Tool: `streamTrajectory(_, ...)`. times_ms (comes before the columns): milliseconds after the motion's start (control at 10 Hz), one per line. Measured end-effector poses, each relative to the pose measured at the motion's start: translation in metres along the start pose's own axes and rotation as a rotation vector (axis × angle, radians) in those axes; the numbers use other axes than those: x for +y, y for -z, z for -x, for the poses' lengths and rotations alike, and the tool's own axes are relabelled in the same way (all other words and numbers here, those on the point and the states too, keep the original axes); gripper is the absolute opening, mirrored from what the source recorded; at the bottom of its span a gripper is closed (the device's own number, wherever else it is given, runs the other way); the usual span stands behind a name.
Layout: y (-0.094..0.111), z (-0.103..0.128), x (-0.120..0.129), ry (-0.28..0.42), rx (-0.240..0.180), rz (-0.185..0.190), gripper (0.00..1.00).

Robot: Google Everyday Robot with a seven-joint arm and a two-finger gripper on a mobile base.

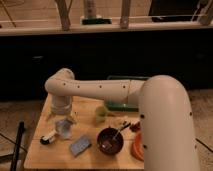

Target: Place towel in paper cup

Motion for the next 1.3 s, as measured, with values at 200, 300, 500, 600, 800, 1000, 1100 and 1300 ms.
streamTrajectory(200, 0.0028, -0.0027, 0.0001, 0.002, 0.006, -0.009, 0.80)
streamTrajectory(300, 0.0035, -0.0039, -0.0004, 0.004, 0.007, -0.012, 0.80)
streamTrajectory(500, 0.0048, -0.0059, 0.0001, 0.005, 0.010, -0.017, 0.80)
streamTrajectory(600, 0.0049, -0.0060, 0.0001, 0.006, 0.011, -0.016, 0.80)
streamTrajectory(800, 0.0048, -0.0060, 0.0001, 0.005, 0.010, -0.016, 0.80)
streamTrajectory(1000, 0.0048, -0.0060, 0.0001, 0.006, 0.010, -0.016, 0.80)
streamTrajectory(1100, 0.0046, -0.0060, 0.0002, 0.005, 0.010, -0.016, 0.80)
streamTrajectory(1300, 0.0046, -0.0060, 0.0003, 0.005, 0.010, -0.016, 0.80)
